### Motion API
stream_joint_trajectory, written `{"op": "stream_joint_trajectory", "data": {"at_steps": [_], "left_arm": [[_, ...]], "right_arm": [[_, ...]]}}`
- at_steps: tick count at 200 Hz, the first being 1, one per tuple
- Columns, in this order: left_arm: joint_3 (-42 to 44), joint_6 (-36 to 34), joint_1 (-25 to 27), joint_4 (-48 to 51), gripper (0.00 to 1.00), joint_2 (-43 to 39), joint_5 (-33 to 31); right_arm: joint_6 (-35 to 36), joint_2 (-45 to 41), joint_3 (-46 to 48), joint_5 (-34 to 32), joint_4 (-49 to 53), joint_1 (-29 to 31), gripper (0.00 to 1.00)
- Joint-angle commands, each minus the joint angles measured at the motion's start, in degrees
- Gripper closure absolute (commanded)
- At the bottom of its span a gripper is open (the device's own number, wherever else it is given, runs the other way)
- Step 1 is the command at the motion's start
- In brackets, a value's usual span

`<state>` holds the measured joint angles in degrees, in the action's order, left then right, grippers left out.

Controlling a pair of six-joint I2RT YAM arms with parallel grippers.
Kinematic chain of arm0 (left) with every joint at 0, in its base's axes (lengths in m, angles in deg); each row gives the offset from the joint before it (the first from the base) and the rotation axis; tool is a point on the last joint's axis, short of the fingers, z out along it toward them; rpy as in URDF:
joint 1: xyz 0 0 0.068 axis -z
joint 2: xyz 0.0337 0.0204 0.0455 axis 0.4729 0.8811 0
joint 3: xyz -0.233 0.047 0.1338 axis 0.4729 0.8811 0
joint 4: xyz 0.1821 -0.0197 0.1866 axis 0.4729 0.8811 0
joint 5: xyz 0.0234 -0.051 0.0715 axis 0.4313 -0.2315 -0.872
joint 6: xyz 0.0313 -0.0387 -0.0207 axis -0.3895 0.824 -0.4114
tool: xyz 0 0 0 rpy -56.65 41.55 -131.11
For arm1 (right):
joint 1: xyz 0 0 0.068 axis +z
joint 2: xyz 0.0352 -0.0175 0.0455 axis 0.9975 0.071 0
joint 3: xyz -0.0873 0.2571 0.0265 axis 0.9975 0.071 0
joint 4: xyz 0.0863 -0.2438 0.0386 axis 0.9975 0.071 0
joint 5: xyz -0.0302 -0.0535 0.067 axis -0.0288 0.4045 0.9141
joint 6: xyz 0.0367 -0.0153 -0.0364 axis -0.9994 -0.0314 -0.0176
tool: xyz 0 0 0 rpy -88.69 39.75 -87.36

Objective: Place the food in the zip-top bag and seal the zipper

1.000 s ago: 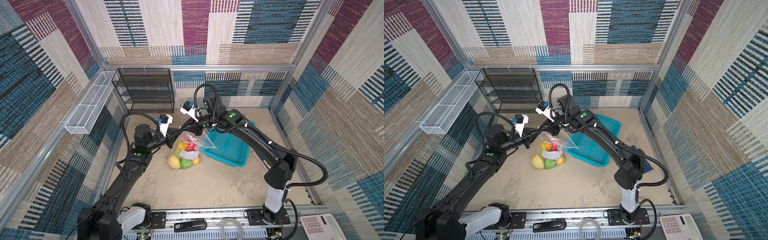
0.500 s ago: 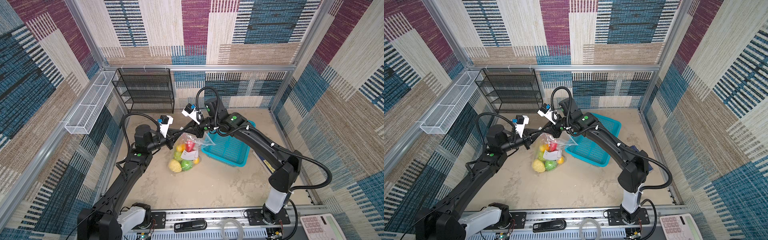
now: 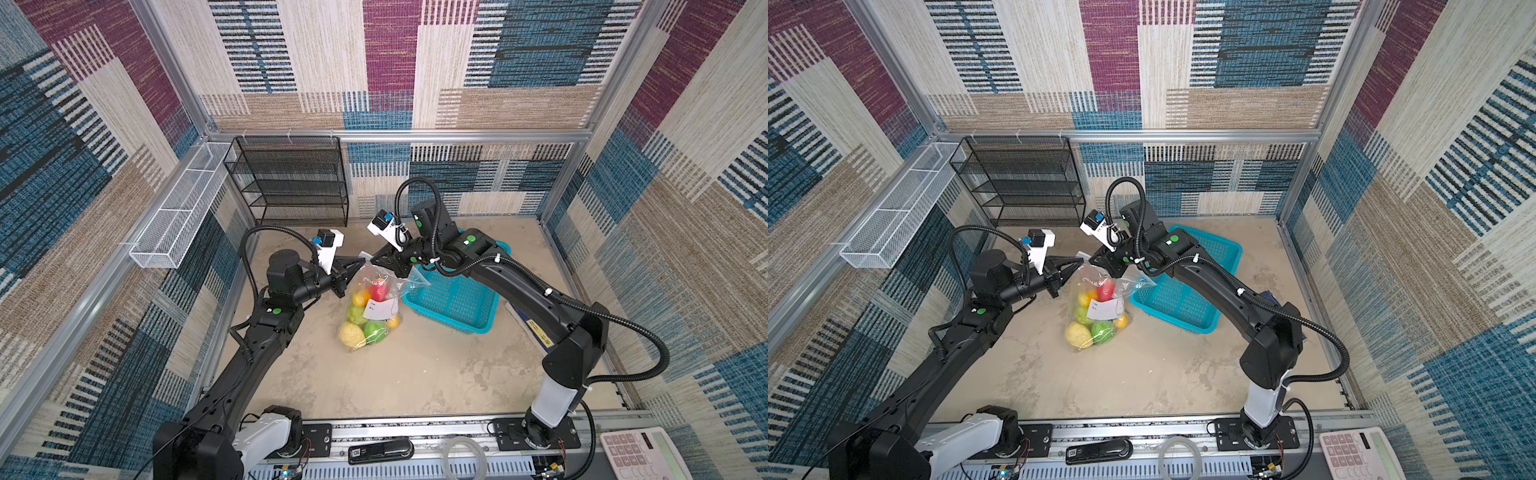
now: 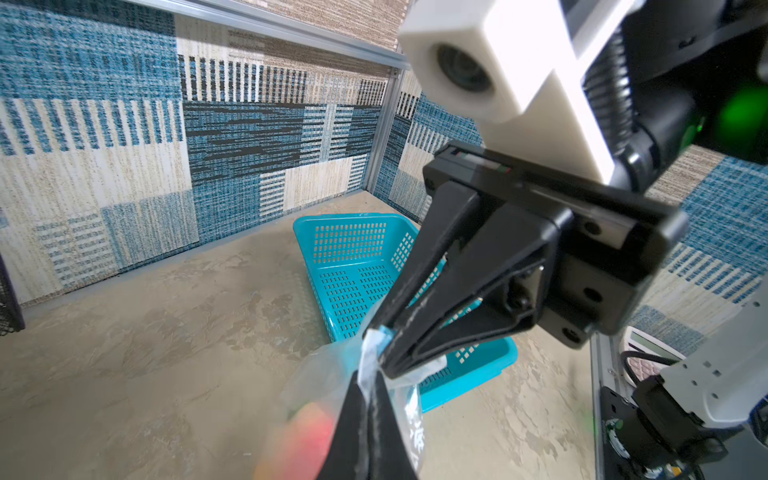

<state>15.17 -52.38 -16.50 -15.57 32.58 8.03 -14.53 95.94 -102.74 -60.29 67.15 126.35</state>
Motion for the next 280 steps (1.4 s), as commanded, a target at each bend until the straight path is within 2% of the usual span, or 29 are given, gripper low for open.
{"op": "stream_joint_trajectory", "data": {"at_steps": [1,45,104,162,280], "left_arm": [[-1.48,1.48,-0.5,-7.43,1.0,-1.41,-5.94],[-2.72,1.69,-1.57,-3.89,1.0,-2.07,-17.19],[-4.11,2.43,-3.04,-0.75,1.0,-0.9,-23.7],[-4.14,1.82,-3.64,1.83,1.0,0.31,-26.66],[-5.0,2.18,-3.73,3.21,1.0,1.46,-28.19]], "right_arm": [[-0.78,-0.33,0.97,-9.12,7.89,-0.7,0.9],[-0.99,-2.04,2.87,-8.46,7.72,-0.8,0.9],[-2.26,-4.47,6.29,-8.84,8.57,-0.79,0.9],[-4.17,-7.26,13.84,-10.14,10.91,-1.35,0.89],[-7.52,-15.37,26.41,-11.72,11.3,-3.95,0.88]]}}
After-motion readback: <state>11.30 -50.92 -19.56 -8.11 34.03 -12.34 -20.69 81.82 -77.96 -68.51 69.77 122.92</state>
